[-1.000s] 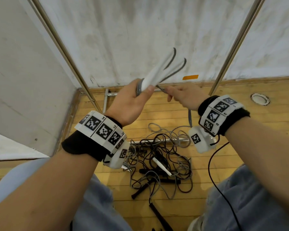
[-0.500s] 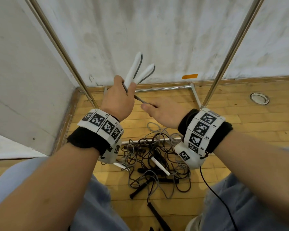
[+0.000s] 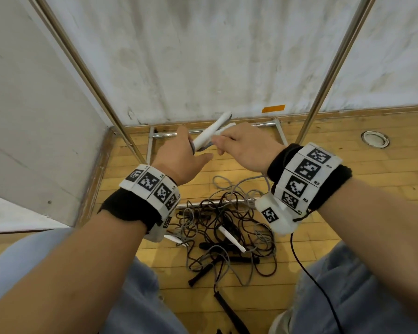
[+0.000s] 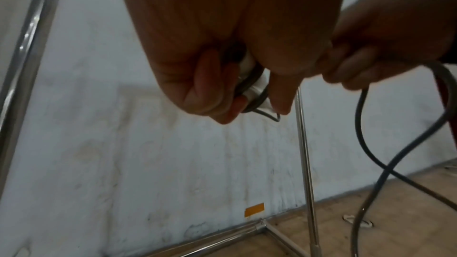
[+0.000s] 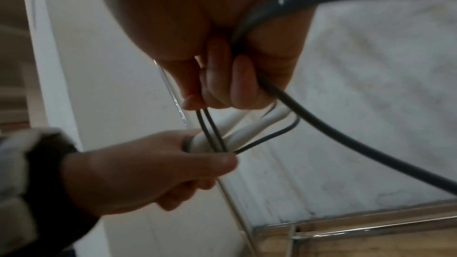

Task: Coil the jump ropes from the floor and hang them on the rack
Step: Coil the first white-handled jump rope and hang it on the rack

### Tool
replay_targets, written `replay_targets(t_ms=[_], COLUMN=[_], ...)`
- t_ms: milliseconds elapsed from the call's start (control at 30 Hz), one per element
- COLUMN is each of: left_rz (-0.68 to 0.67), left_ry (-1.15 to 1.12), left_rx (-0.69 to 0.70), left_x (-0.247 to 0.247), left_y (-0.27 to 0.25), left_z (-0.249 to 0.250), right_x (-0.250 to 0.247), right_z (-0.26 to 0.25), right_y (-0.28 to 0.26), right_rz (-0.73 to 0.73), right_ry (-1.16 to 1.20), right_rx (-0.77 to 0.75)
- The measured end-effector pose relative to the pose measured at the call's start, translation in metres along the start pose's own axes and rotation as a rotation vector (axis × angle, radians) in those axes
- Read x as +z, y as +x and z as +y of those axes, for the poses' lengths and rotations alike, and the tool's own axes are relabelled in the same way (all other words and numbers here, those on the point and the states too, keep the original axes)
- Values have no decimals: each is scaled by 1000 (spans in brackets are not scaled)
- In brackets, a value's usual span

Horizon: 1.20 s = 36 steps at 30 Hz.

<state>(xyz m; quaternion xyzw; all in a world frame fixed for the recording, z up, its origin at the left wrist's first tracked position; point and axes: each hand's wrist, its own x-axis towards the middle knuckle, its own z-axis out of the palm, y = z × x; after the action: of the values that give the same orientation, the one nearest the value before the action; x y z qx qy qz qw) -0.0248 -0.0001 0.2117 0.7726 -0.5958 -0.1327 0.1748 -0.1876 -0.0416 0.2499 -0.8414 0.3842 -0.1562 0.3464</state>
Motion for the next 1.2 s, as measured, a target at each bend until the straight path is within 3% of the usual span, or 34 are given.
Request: replay_targets(t_ms=[233,367,533,633,767,900,1033,1200], left_rz=[9,49,-1,-14,-98,-110,-121,-82], left_ry=[102,87,247,336,371,188,-9,-298], left_rx=[6,-21,-23,8,61,242,359,365], left_x=[8,9,12,14,14,1,-14,-19], left_y=[3,5,-1,-8,-17,-21,-26,-29], left_z=[2,-1,0,4,7,6,5,14], right_x=[17,-1,-15,-22,-20,-31,-47,-31], right_z=[-23,-10,12,21,28,33,40,40], right_y=[-10,-8,-3,2,5,7,4,-2], right_rz=[-70,26,232,355,313,309,116,-19], right_ry=[97,-35,-355,-420,-233,-84,94,368], right_rx=[-60,-54,78,135,48,45,121,157])
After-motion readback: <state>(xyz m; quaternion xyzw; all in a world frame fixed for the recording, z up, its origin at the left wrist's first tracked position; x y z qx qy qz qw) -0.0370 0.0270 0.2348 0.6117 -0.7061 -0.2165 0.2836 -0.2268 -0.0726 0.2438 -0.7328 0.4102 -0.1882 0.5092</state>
